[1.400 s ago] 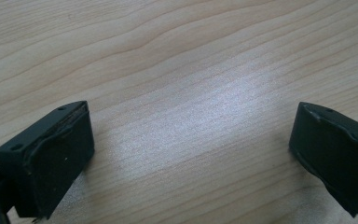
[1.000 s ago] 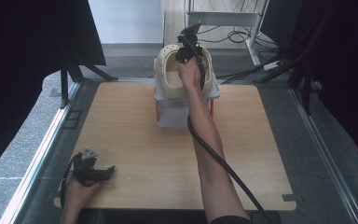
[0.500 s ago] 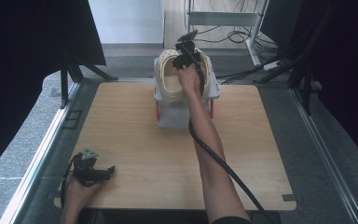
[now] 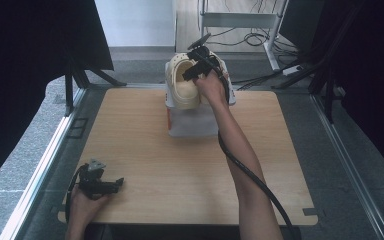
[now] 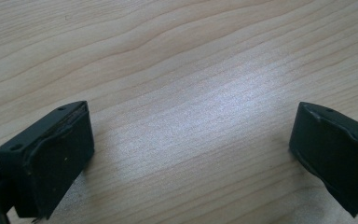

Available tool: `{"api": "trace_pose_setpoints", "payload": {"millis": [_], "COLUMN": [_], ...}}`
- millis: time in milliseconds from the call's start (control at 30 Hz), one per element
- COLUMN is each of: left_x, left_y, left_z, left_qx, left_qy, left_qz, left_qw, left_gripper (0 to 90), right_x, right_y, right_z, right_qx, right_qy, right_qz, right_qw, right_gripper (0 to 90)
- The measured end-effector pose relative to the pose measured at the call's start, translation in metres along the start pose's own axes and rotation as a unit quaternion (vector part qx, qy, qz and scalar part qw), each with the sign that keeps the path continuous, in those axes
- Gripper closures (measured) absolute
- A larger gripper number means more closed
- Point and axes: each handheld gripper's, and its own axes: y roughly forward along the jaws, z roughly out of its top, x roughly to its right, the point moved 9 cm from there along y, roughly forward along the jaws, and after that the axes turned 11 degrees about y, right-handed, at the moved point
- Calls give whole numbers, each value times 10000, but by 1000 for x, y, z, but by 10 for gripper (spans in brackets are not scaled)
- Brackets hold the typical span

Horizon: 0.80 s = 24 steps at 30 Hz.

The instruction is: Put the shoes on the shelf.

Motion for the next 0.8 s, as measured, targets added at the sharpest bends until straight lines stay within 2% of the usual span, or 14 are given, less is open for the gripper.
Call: {"api": "trace_pose_setpoints", "payload": {"millis": [167,400,533,700,800], "left_x": [1,1,1,1,1], "left_y": [0,0,0,0,0], "left_z": [0,0,0,0,0], "left_qx": [8,1,-3,-2,0], "left_qy": [-29,-20,-12,-9,-9], "left_qz": [0,0,-7,-6,-3], "left_qw": [10000,10000,10000,10000,10000], "left_gripper": [0,0,0,0,0], "right_x": [-1,-11,-17,-20,-21], "right_y": [-13,-34,-48,-60,-68], "right_z": [-7,-18,-28,-42,-51], "right_qx": [97,218,234,203,210], "right_qy": [-91,-285,-351,-524,-608], "right_qz": [144,433,658,810,907], "right_qw": [9998,9984,9969,9951,9938], "right_gripper": [190,158,139,126,88]}}
